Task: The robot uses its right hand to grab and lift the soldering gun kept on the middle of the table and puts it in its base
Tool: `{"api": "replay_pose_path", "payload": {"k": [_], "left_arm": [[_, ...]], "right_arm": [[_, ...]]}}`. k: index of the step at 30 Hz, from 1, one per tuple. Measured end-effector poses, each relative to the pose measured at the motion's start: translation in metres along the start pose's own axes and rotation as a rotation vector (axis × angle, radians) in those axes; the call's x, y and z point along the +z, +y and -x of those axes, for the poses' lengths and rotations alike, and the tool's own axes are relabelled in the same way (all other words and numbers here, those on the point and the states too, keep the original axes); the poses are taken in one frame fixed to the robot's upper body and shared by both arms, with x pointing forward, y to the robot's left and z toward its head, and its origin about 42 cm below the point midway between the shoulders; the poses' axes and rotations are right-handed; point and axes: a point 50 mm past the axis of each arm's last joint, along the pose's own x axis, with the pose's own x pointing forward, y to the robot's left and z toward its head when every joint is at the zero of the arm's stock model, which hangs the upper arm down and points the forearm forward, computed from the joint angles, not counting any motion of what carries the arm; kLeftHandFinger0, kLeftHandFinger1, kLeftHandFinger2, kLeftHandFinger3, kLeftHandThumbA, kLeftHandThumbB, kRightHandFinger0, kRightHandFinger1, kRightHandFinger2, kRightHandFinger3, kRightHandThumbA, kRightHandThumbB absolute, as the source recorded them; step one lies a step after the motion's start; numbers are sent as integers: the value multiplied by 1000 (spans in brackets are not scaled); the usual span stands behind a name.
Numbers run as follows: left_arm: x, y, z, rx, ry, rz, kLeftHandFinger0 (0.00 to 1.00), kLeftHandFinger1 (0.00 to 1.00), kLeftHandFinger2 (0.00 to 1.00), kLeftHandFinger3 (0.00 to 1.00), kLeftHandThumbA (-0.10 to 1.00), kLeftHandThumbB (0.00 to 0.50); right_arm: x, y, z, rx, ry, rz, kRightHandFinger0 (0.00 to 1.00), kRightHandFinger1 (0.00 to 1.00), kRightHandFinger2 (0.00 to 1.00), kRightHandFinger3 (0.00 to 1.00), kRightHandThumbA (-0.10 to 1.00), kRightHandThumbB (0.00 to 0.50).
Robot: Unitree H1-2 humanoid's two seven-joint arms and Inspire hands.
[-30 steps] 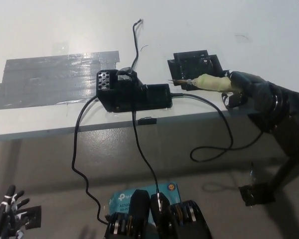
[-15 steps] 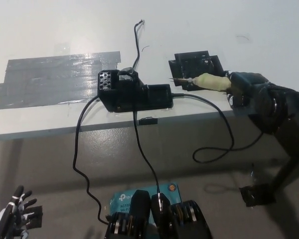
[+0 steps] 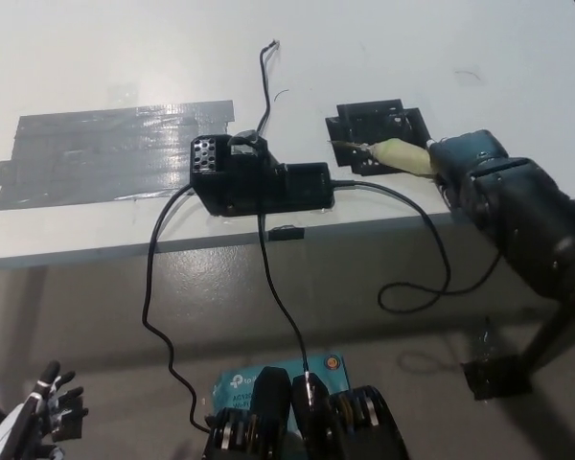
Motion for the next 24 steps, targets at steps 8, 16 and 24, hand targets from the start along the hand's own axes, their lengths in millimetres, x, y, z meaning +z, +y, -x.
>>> {"api": "replay_pose_path", "payload": {"k": [8, 16, 24], "left_arm": [[0, 3, 4, -24, 5, -47, 1000, 901, 1000, 1000, 1000, 297], [-1, 4, 5, -29, 10, -53, 1000, 941, 1000, 1000, 1000, 254], [-4, 3, 7, -38, 18, -50, 1000, 945, 1000, 1000, 1000, 257]], "right_arm": [[7, 12, 4, -22, 33, 21, 617, 654, 738, 1000, 66, 0], [0, 29, 8, -115, 20, -138, 0, 200, 492, 302, -9, 0], [-8, 51, 17, -272, -22, -283, 0, 398, 684, 96, -100, 0]]}}
